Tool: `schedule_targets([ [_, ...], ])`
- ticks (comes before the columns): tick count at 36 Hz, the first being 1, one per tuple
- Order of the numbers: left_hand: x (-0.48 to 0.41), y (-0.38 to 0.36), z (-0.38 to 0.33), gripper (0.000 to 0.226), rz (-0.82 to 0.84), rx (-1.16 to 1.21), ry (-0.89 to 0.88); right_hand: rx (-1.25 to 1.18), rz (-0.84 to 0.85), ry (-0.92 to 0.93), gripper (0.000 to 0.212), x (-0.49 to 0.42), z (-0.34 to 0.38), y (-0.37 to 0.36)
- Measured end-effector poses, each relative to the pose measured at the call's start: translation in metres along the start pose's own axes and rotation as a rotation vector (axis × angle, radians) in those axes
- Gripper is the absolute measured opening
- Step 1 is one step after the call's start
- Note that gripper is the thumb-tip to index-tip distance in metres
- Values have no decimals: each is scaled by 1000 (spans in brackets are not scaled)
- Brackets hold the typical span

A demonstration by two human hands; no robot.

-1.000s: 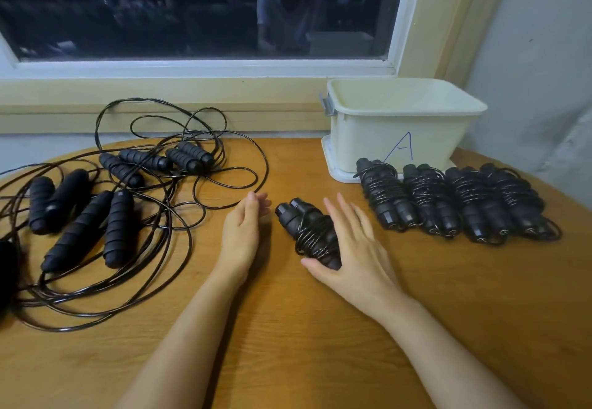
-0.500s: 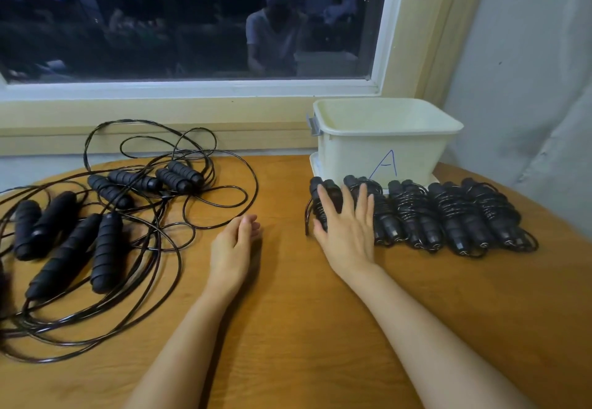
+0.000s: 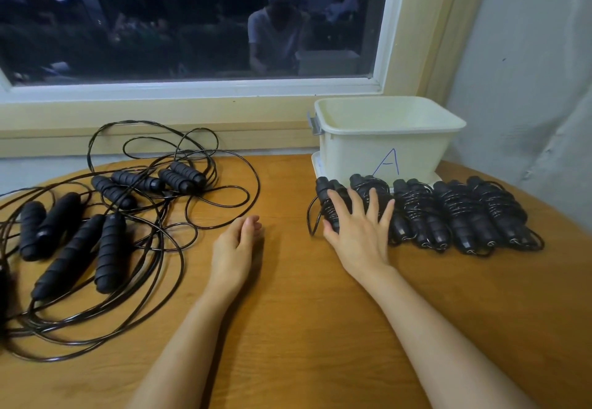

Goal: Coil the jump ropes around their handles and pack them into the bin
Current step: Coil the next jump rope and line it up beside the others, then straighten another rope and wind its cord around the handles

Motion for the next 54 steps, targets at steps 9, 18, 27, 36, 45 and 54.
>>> schedule_targets([
  [9,0,-1,0,38,44,-91,-26,11,12,-26,61,2,-15,5],
  [18,2,-14,6,65,412,-837,-58,34,43,-55,61,3,-24,8],
  [27,4,-13,2,65,439,-844,-32,56,99,-92,61,4,-32,12],
  [36,13,-3,-8,45,306,-530,-34,59,251,-68,75,7,-23,35],
  [45,54,83,-16,33,64,-630,-114,-108,228,239,64,21,78,58],
  [54,63,201,27,44,-175,-739,132,-269,363,507,50,38,219,31],
])
Point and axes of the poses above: each hand's wrist, its own x-axis away from the middle knuckle, its own y-axis out of the back of the hand, z = x × y, the point moved 2 cm from there along -x, towards the middle knuckle, and after that the axes turned 9 degrees about z, right-handed, at the moved point
